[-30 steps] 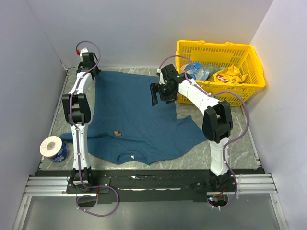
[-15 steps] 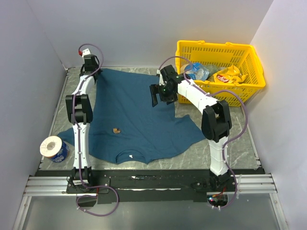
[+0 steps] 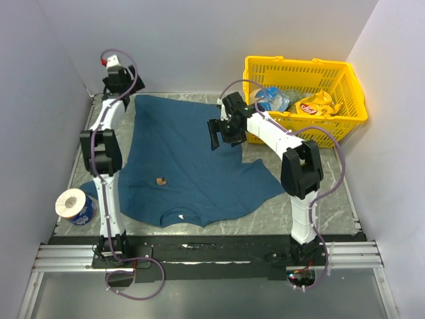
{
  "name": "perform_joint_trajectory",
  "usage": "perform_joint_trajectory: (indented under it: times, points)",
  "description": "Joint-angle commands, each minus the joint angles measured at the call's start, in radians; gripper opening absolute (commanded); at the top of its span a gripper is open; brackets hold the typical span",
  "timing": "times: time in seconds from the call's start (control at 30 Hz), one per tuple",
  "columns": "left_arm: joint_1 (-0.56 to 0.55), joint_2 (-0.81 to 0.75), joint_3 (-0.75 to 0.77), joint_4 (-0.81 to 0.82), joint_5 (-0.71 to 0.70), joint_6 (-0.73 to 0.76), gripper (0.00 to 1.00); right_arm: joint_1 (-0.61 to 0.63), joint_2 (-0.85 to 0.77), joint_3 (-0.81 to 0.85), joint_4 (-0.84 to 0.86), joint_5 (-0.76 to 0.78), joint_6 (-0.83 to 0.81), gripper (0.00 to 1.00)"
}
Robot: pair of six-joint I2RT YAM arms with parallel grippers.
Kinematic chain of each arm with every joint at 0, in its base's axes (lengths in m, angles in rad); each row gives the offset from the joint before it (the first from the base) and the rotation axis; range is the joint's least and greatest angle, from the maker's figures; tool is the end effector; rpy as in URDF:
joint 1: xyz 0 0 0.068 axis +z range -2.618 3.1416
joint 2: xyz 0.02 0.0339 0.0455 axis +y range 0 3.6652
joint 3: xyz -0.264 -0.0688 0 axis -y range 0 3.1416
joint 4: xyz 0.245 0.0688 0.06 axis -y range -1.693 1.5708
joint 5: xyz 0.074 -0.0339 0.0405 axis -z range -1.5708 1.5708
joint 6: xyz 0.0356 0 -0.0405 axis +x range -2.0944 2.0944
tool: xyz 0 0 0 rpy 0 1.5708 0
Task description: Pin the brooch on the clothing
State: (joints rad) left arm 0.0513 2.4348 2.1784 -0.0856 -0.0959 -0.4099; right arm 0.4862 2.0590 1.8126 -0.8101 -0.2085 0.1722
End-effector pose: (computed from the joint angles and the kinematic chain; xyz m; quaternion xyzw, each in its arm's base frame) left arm 0.5751 0.0329 0.2441 -0.2134 0.7883 -0.0642 0.5736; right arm 0.3941 0.2166 0.2503 -0.1765 0.9459 0.1770 0.2068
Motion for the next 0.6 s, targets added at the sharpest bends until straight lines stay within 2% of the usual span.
perform_joint_trajectory:
  times: [0.0, 0.2, 0.33, 0.4, 0.57]
  points:
    - [-0.004, -0.346, -0.142, 0.066, 0.082, -0.042, 0.96, 0.046, -0.17, -0.071, 0.038, 0.014, -0.011, 1.0]
    - [-0.031, -0.675, -0.478, -0.029, 0.113, -0.111, 0.96, 0.117, -0.31, -0.235, 0.089, 0.06, 0.0, 1.0]
    - [-0.044, -0.83, -0.661, -0.147, 0.149, -0.158, 0.96, 0.179, -0.387, -0.347, 0.117, 0.098, 0.019, 1.0]
    - [-0.083, -0.937, -0.795, -0.175, 0.14, -0.17, 0.96, 0.221, -0.437, -0.426, 0.138, 0.104, 0.033, 1.0]
    - [-0.142, -1.178, -1.089, -0.169, 0.14, -0.246, 0.96, 0.317, -0.552, -0.607, 0.238, 0.095, 0.087, 1.0]
